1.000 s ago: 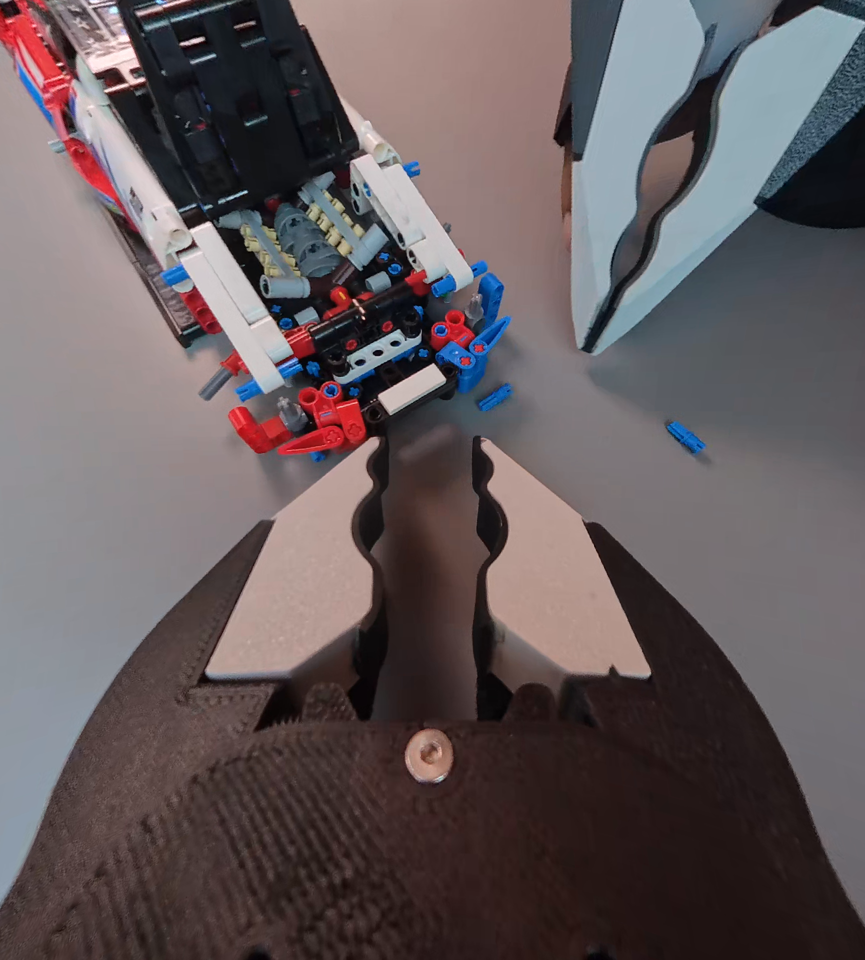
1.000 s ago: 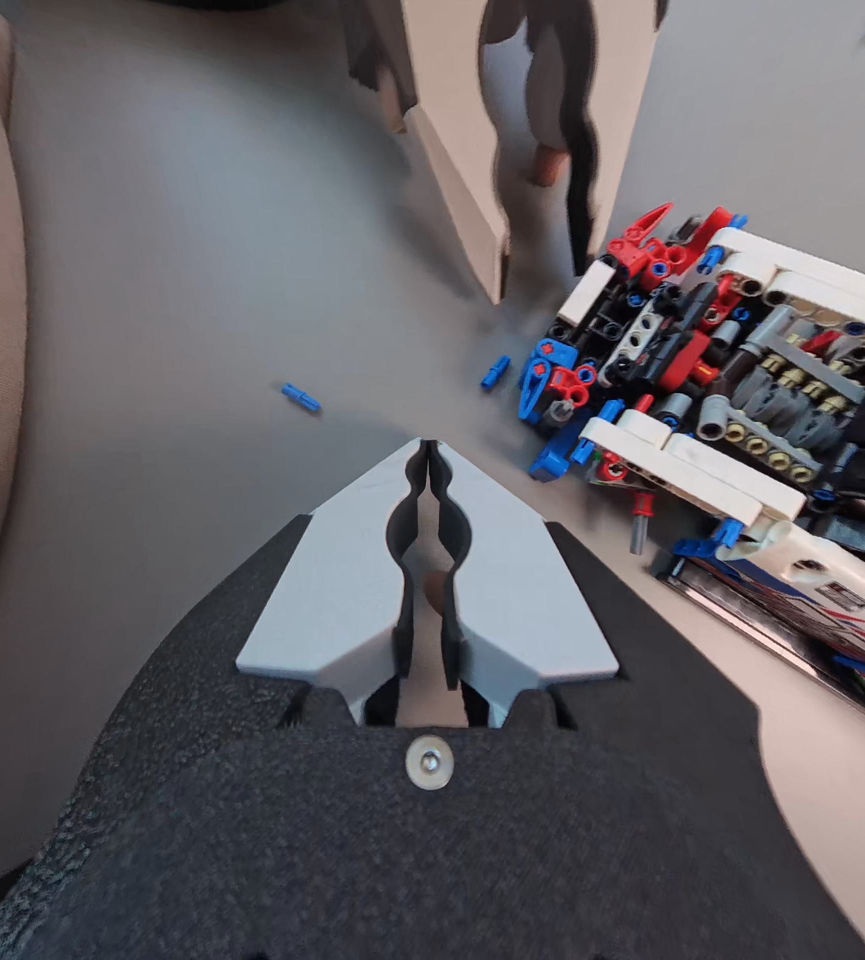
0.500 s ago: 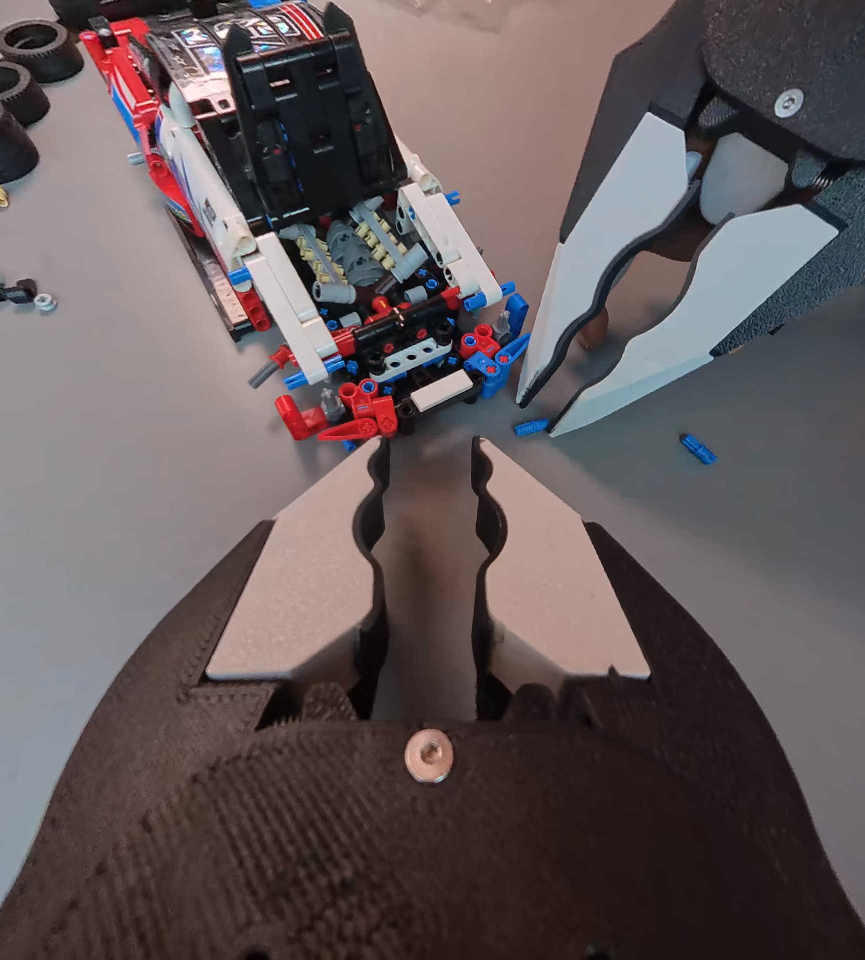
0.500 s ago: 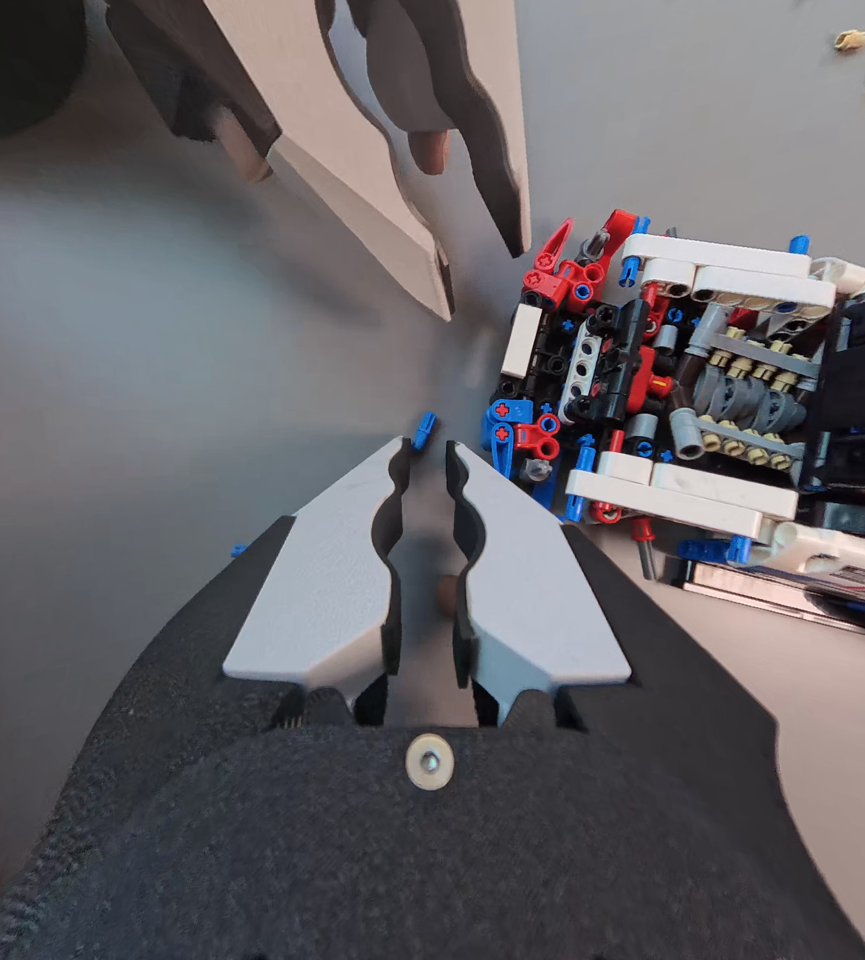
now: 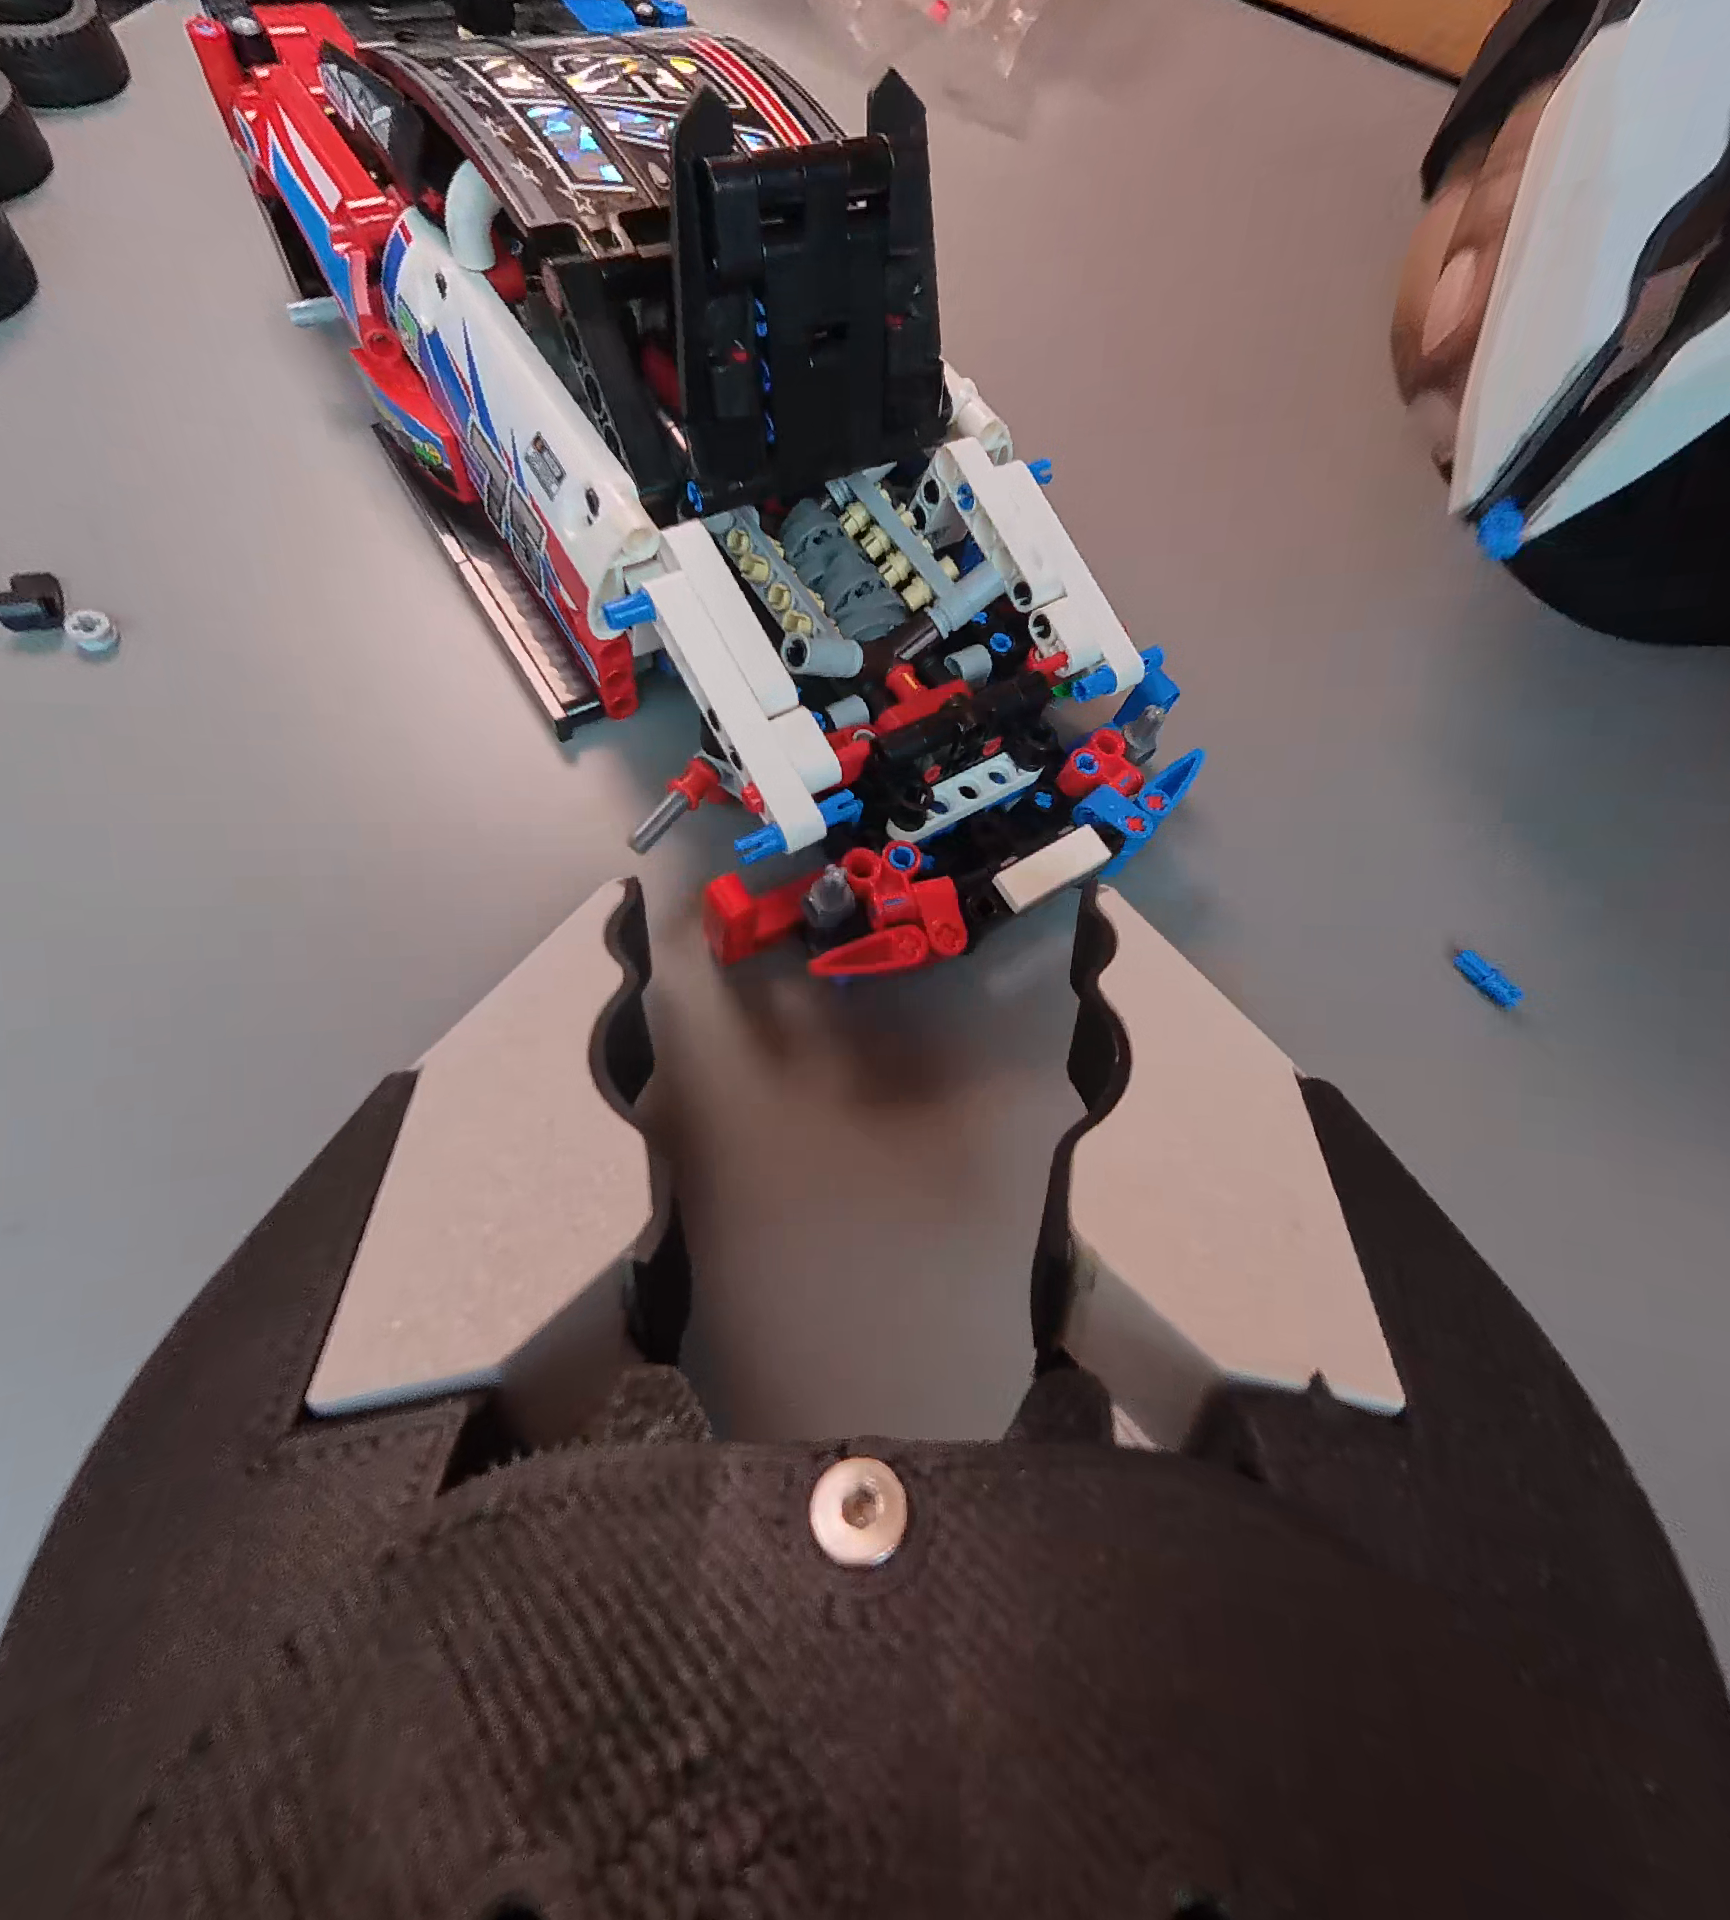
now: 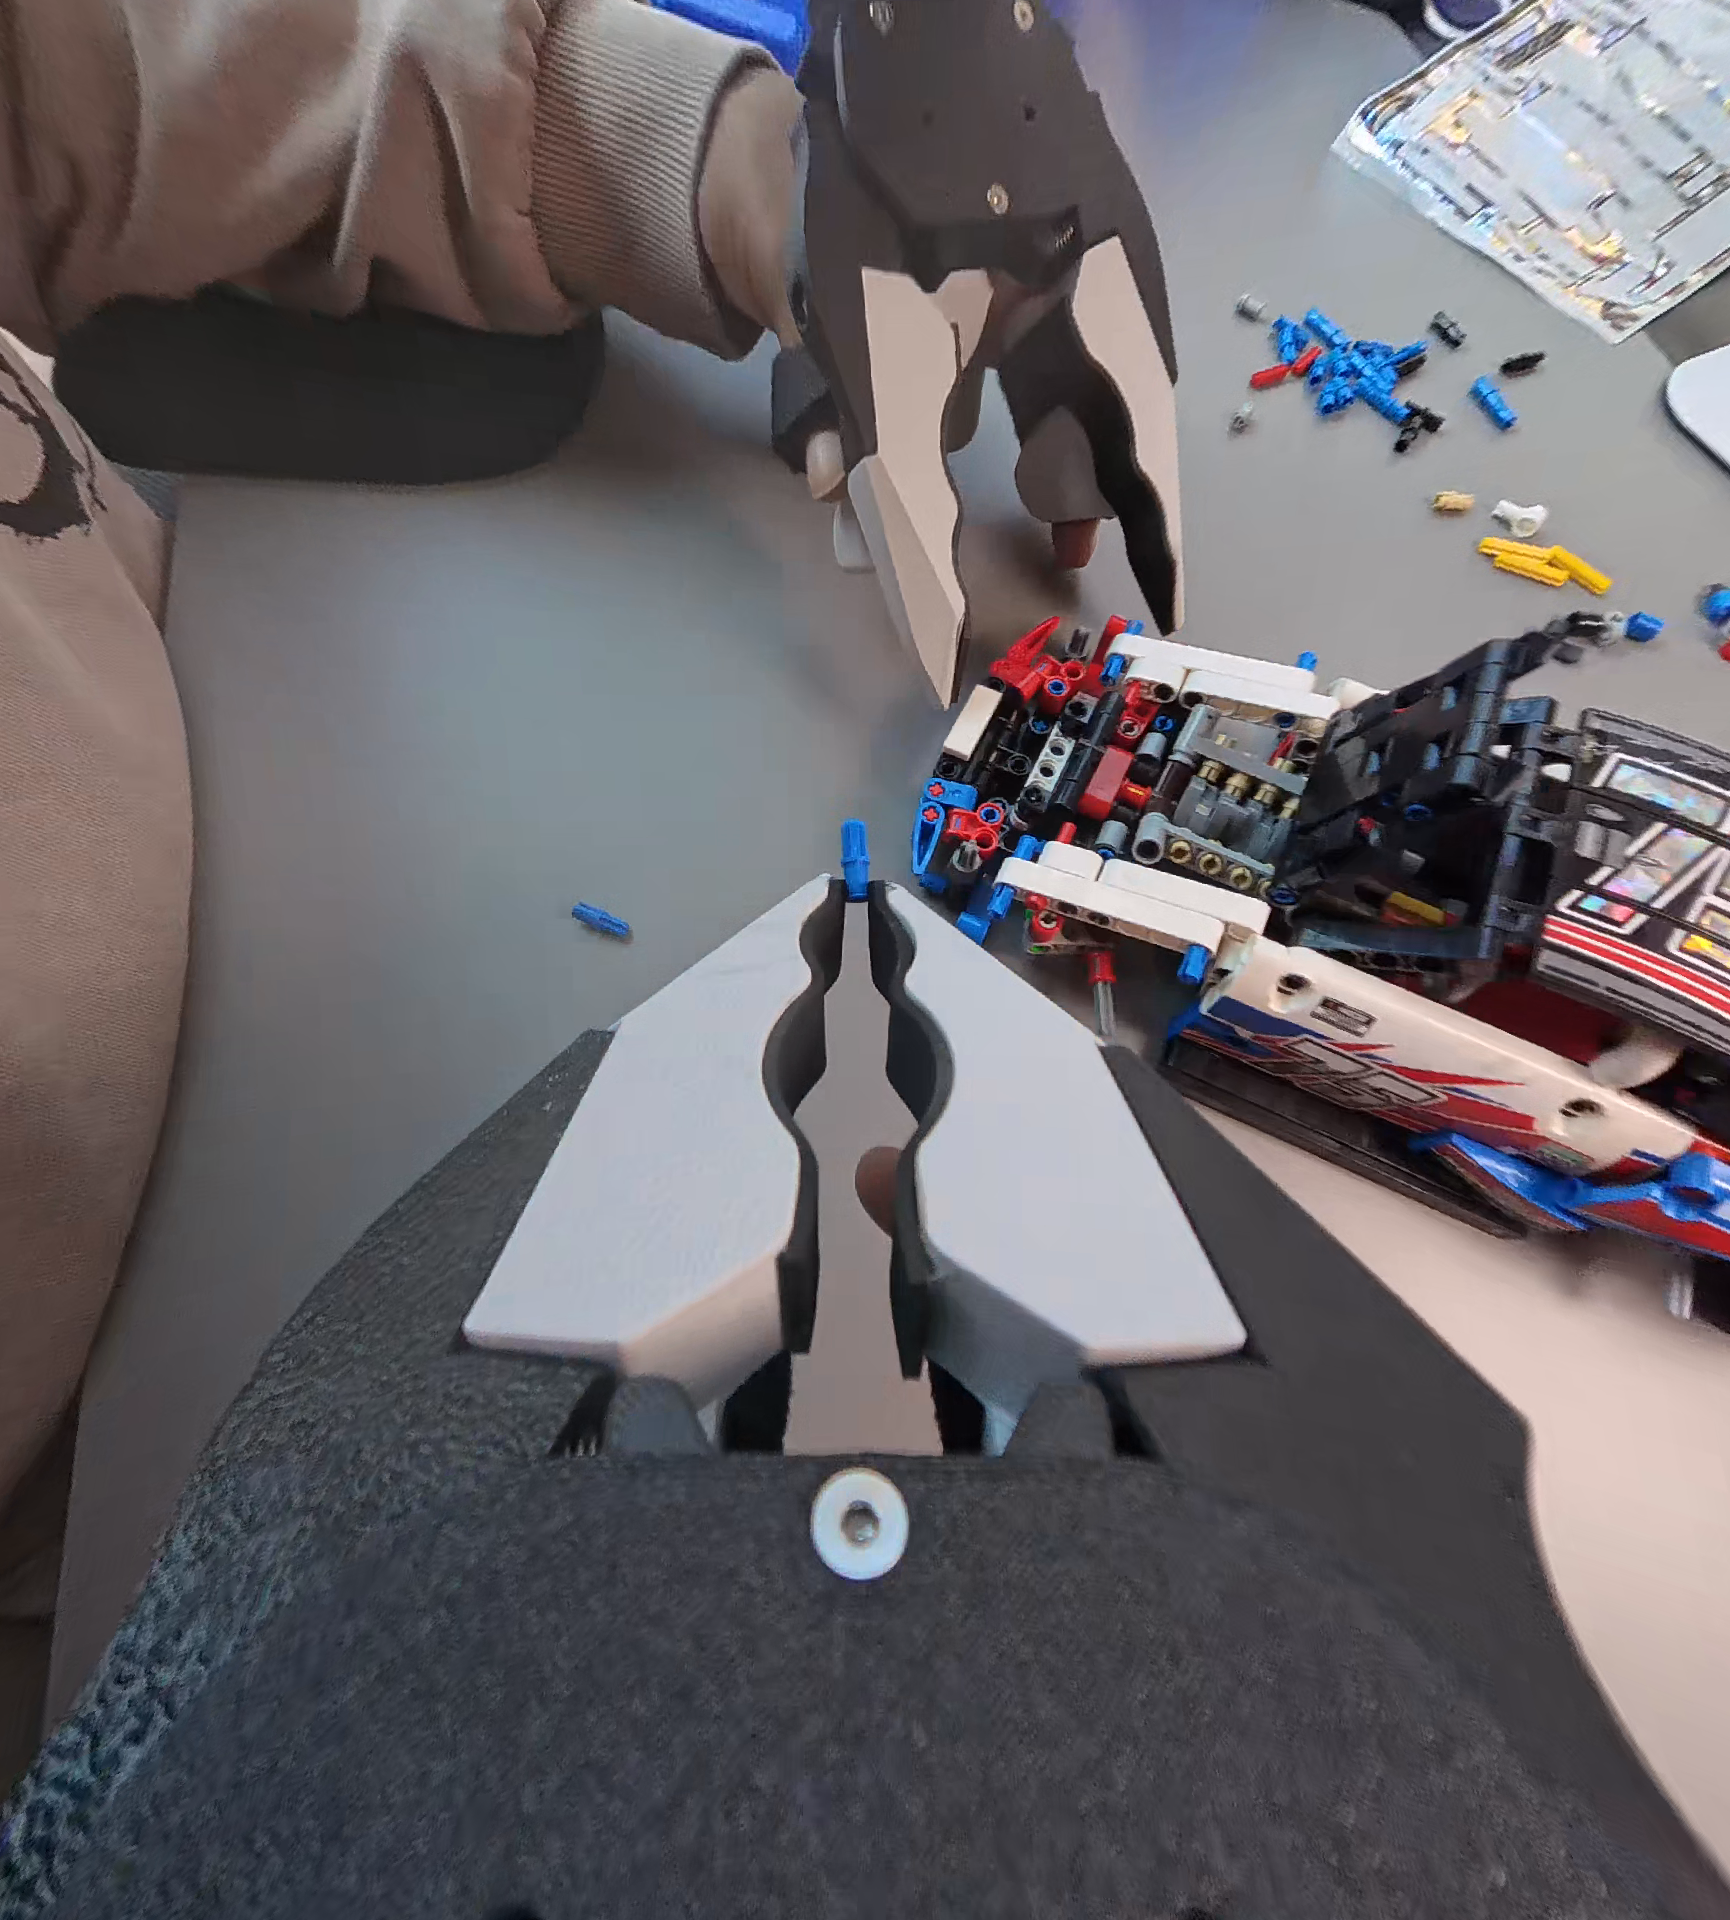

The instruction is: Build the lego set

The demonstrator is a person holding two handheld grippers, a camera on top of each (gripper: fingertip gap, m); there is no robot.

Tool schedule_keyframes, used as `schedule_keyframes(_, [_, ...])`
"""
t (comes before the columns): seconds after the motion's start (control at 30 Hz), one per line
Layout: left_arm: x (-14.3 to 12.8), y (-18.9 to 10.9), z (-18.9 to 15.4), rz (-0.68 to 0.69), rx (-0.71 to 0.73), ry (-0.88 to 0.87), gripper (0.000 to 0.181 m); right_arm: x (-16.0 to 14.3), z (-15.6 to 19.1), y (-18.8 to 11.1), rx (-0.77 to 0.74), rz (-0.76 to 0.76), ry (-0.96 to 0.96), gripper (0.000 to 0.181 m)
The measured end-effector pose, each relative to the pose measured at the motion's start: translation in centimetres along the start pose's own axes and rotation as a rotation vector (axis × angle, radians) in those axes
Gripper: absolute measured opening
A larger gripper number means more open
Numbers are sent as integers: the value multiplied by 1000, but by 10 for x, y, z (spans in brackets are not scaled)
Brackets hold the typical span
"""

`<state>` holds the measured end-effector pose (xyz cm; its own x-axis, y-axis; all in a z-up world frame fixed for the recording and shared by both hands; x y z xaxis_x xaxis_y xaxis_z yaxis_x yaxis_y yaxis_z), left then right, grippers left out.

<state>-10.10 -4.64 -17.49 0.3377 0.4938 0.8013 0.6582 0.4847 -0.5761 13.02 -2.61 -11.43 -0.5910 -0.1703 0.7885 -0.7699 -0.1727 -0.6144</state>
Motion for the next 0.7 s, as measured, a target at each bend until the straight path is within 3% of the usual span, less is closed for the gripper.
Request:
schedule_keyframes(0.03, [1, 2, 3, 22, -2, 32, 81, -1, -1, -6, -6, -19, 3, 1])
schedule_keyframes(0.13, [1, 6, 8, 75, -58, 138, 75, -5, 0, -16, -14, -59, 15, 1])
schedule_keyframes(0.23, [3, 7, 10, 118, -125, 226, 56, -10, 3, -17, -12, -63, 18, 1])
schedule_keyframes(0.37, [4, 9, 2, 155, -131, 294, 48, -15, 5, -14, -12, -53, 14, 1])
schedule_keyframes(0.7, [-1, 26, -78, 130, -11, 277, 27, -17, -2, -11, -42, 21, 23, 1])
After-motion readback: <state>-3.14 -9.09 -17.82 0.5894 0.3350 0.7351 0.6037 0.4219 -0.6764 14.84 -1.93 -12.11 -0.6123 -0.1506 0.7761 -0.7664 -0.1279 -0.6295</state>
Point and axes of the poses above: each gripper's, where its closed fingertips meet, y out along the fingers, x out of its top, z = x × y across the jaws, the point moved 9 cm from there along -y, back along the fingers, and after that the axes turned 2 degrees about z, right-handed, at the moved point
